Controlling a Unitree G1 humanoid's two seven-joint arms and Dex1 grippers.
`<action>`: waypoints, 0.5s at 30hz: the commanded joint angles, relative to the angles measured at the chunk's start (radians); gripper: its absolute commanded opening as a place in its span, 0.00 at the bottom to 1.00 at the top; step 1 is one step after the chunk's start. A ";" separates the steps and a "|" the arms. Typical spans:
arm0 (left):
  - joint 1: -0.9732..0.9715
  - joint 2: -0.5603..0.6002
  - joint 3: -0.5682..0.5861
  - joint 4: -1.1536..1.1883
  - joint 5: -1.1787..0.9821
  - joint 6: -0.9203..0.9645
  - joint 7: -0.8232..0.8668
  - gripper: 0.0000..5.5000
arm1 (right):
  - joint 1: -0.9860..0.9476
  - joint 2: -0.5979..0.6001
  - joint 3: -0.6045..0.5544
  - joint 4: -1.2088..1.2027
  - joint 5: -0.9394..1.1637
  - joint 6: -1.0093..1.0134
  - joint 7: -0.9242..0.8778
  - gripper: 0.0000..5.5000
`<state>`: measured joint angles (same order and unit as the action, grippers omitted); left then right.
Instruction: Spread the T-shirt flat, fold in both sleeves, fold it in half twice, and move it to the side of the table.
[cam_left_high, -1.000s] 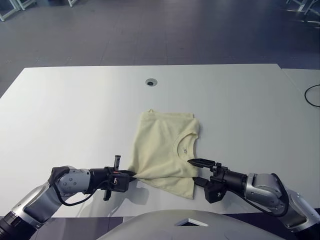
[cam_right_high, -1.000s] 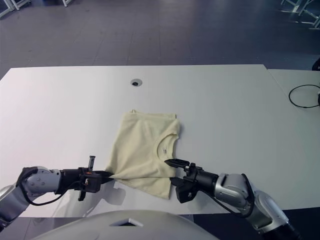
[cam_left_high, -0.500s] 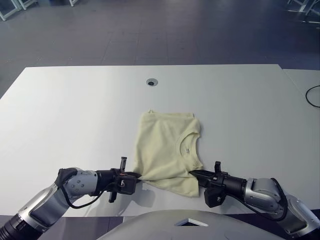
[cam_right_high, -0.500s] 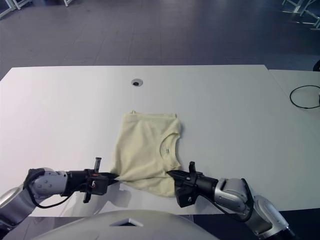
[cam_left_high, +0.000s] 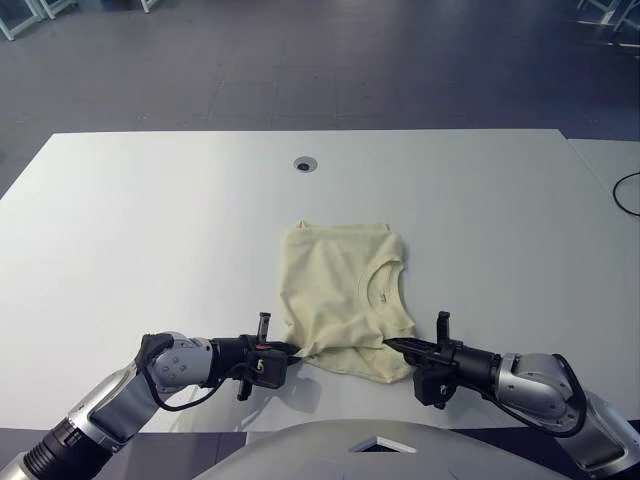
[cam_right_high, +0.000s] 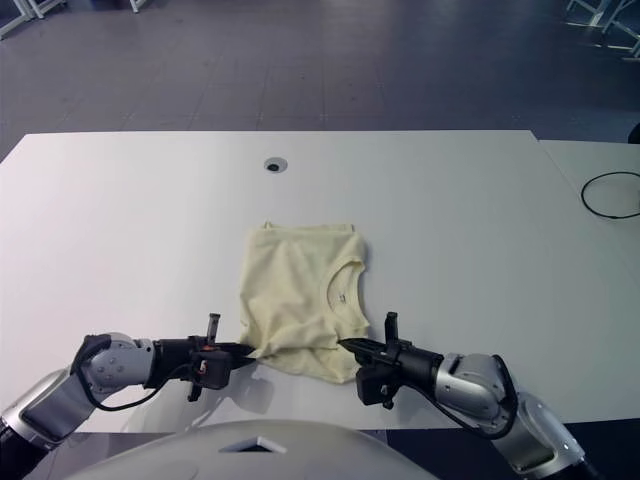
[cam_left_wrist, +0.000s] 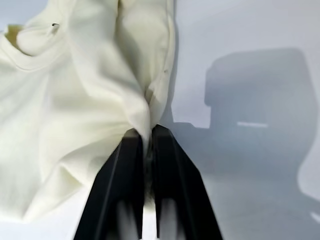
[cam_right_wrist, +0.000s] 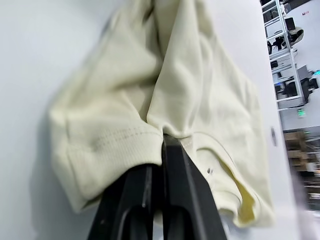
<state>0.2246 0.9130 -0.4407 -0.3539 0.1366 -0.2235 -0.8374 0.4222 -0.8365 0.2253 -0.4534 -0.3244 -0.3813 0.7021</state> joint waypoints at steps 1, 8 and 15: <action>0.057 0.083 -0.051 0.304 0.010 0.016 -0.142 0.01 | -0.020 -0.093 -0.024 -0.095 0.219 0.146 0.174 0.00; -0.008 0.343 0.162 0.064 -0.448 0.225 -0.416 0.01 | -0.045 -0.170 -0.080 -0.147 0.504 0.402 0.333 0.00; -0.389 0.411 0.222 -0.107 -0.799 0.730 -0.620 0.01 | -0.121 -0.205 -0.162 -0.245 0.875 0.687 0.406 0.00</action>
<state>-0.0031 1.3101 -0.2162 -0.4234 -0.5941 0.3071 -1.4096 0.3369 -1.0099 0.1156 -0.6697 0.4427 0.1972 1.0966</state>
